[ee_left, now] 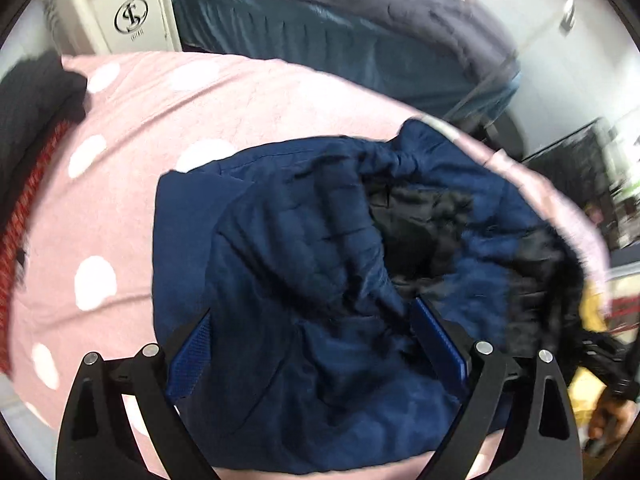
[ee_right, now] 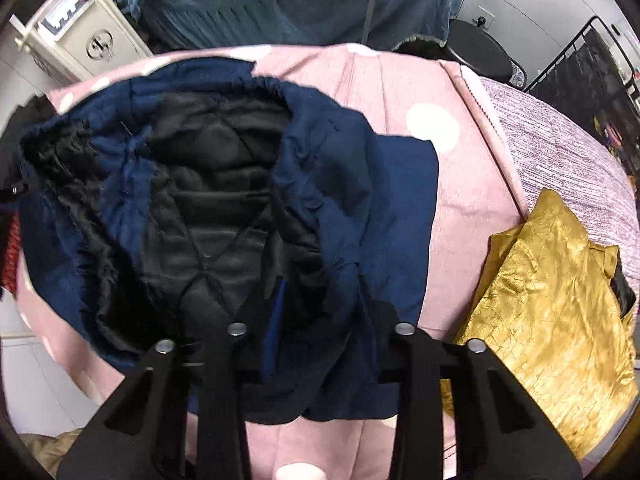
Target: Fold large clothes
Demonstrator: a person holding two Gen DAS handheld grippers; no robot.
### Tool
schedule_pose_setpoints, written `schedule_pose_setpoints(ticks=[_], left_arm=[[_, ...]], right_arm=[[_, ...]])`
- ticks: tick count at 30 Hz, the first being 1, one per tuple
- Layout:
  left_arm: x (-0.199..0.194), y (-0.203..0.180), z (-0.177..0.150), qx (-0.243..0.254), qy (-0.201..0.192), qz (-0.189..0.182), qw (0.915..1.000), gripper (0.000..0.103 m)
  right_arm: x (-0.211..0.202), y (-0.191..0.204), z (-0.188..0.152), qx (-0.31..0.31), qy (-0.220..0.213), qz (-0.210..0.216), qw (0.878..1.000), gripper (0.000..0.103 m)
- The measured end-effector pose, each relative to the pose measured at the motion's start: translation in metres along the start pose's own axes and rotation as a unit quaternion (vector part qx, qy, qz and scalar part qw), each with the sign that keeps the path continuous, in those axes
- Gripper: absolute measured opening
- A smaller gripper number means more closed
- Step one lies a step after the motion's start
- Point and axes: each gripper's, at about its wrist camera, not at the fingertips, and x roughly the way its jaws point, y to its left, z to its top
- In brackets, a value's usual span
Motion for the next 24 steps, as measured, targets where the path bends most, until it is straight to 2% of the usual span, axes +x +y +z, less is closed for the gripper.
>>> schedule_pose_setpoints(ticks=[1,2,3,5,6,8,11,13,15,16,18,19,21,23,24], left_arm=[[0.006,-0.001,0.004,-0.001,0.003,0.006,1.0000,0.090],[0.011,-0.003,0.008,-0.004,0.008,0.011,0.9999,0.082],[0.017,-0.003,0.013,-0.006,0.014,0.025,0.9996,0.063],[0.023,0.002,0.024,-0.002,0.024,0.047,0.9986,0.043],[0.020,0.009,0.029,-0.008,0.018,0.048,0.9987,0.024],[0.011,0.025,0.043,-0.025,0.002,0.070,0.9972,0.006],[0.004,0.051,0.066,-0.057,-0.014,0.059,0.9965,0.006],[-0.004,0.056,0.078,-0.060,-0.029,0.092,0.9935,0.006],[-0.018,0.056,0.082,-0.064,-0.051,0.069,0.9943,0.009],[-0.031,0.053,0.080,-0.065,-0.072,0.039,0.9945,0.015],[-0.047,0.041,0.073,-0.043,-0.103,0.019,0.9935,0.073],[-0.055,0.031,0.067,-0.019,-0.123,0.017,0.9921,0.079],[-0.061,0.012,0.052,0.037,-0.148,0.024,0.9881,0.083],[-0.053,-0.015,0.034,0.109,-0.134,0.052,0.9836,0.089],[-0.044,-0.026,0.023,0.139,-0.123,0.086,0.9787,0.089]], right_arm=[[0.004,0.001,0.001,0.001,0.004,-0.001,1.000,0.024],[0.007,0.000,0.003,0.008,0.008,0.004,1.000,0.015],[0.005,-0.002,0.006,0.017,0.004,0.009,1.000,0.011],[-0.009,-0.013,0.015,0.031,-0.030,0.010,0.999,0.009],[-0.019,-0.020,0.021,0.036,-0.049,0.005,0.998,0.009],[-0.034,-0.036,0.034,0.057,-0.076,0.004,0.995,0.008],[-0.040,-0.056,0.061,0.100,-0.092,0.023,0.990,0.008],[-0.035,-0.056,0.083,0.116,-0.098,0.042,0.987,0.008],[-0.026,-0.049,0.101,0.125,-0.094,0.055,0.986,0.006],[-0.022,-0.046,0.108,0.135,-0.094,0.063,0.984,0.005],[-0.009,-0.042,0.124,0.149,-0.091,0.073,0.982,0.004],[0.002,-0.039,0.134,0.153,-0.086,0.075,0.982,0.004],[0.017,-0.030,0.148,0.139,-0.079,0.044,0.986,0.000],[0.037,-0.025,0.155,0.121,-0.065,0.019,0.990,0.001],[0.045,-0.025,0.156,0.123,-0.051,0.023,0.991,0.001]])
